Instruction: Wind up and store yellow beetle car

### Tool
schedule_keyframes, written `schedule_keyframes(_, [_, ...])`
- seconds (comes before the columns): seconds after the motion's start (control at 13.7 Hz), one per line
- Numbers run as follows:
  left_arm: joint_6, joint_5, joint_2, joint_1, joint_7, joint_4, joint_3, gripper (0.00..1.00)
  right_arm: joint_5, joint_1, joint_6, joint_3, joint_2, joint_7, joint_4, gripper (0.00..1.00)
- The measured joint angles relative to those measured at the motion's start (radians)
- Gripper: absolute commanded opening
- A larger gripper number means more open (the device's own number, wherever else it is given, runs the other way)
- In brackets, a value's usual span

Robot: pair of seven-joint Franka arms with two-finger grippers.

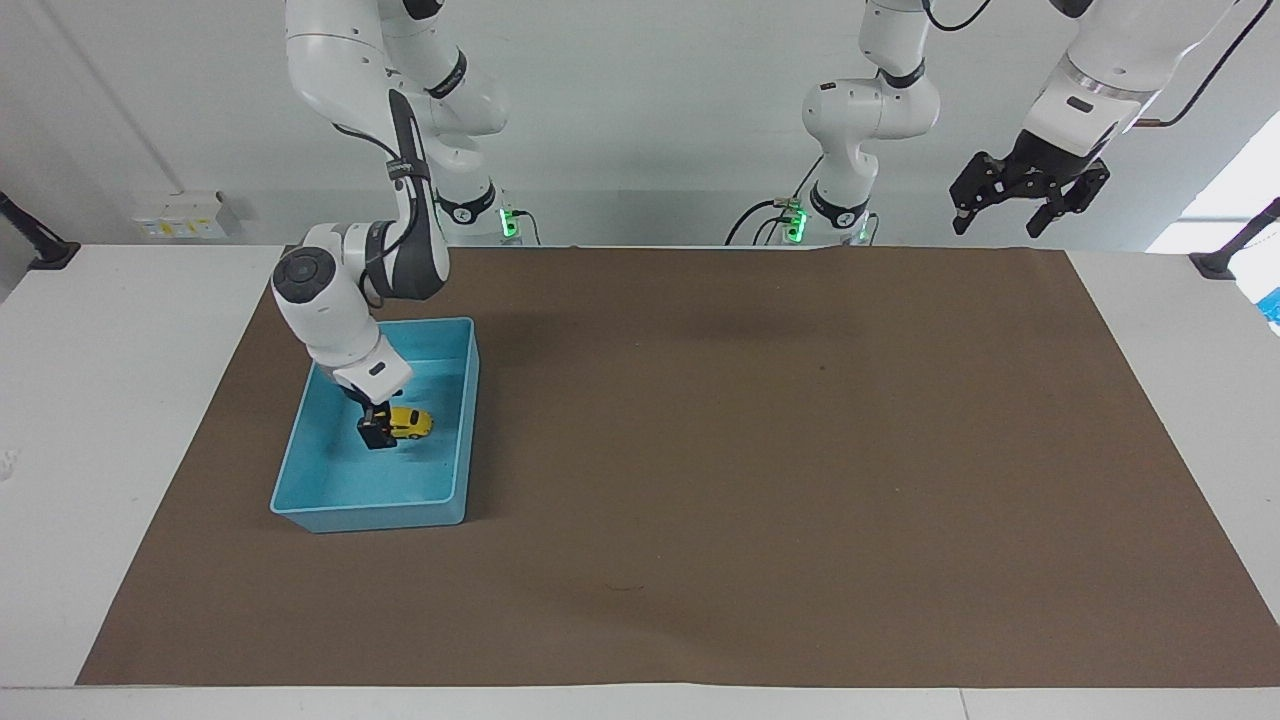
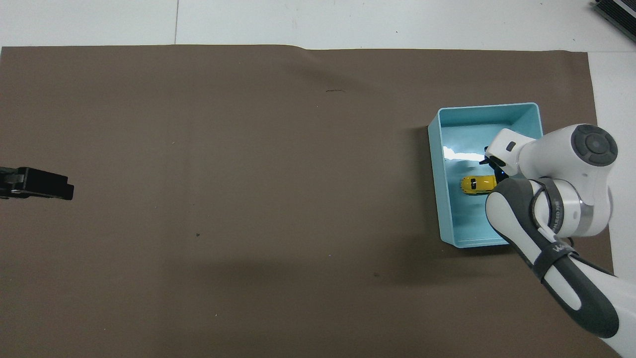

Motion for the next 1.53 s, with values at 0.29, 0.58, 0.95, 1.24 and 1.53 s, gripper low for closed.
schedule_keyframes(0.29, [0.000, 0.000, 0.000, 0.000, 0.000, 0.000, 0.000, 1.00, 0.000, 0.001, -0.087, 0.009, -0.030, 0.000, 0.049, 1.00])
schedule_keyframes(0.58, [0.000, 0.000, 0.000, 0.000, 0.000, 0.000, 0.000, 1.00, 0.000, 0.001, -0.149, 0.010, -0.064, 0.000, 0.078, 1.00])
schedule_keyframes(0.95, [0.000, 0.000, 0.000, 0.000, 0.000, 0.000, 0.000, 1.00, 0.001, 0.001, -0.252, 0.010, -0.104, 0.000, 0.134, 1.00])
schedule_keyframes(1.24, [0.000, 0.000, 0.000, 0.000, 0.000, 0.000, 0.000, 1.00, 0.002, 0.001, -0.310, 0.010, -0.128, 0.000, 0.171, 1.00])
schedule_keyframes(1.53, [0.000, 0.000, 0.000, 0.000, 0.000, 0.000, 0.000, 1.00, 0.003, 0.001, -0.358, 0.010, -0.193, 0.000, 0.190, 1.00])
